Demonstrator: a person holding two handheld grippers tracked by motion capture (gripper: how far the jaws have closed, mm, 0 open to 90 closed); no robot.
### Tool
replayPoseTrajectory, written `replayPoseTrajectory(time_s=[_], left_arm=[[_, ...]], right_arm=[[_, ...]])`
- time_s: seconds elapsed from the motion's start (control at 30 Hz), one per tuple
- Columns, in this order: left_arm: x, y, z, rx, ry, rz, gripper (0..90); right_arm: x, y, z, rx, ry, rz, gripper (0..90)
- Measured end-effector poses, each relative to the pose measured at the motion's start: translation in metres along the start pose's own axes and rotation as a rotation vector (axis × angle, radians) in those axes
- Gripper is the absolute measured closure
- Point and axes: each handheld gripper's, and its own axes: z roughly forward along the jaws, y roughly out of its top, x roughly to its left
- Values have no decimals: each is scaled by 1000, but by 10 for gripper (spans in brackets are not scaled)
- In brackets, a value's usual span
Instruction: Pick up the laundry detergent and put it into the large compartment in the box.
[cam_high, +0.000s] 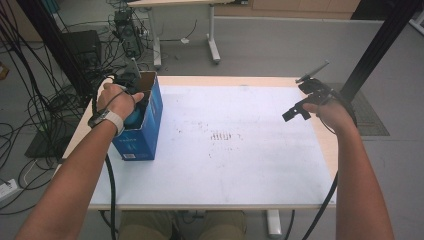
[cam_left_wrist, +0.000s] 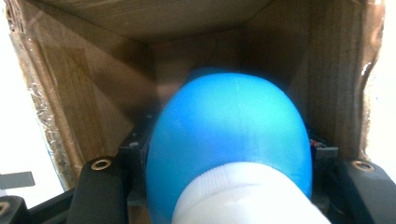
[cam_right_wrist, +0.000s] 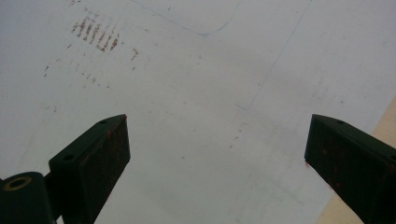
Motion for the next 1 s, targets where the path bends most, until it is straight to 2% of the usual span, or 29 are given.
replayPoseTrajectory(time_s=[1.0], left_arm=[[0,-3,0,-9,2,1,377]], right_arm=[[1,0,0,-5,0,-2,65]])
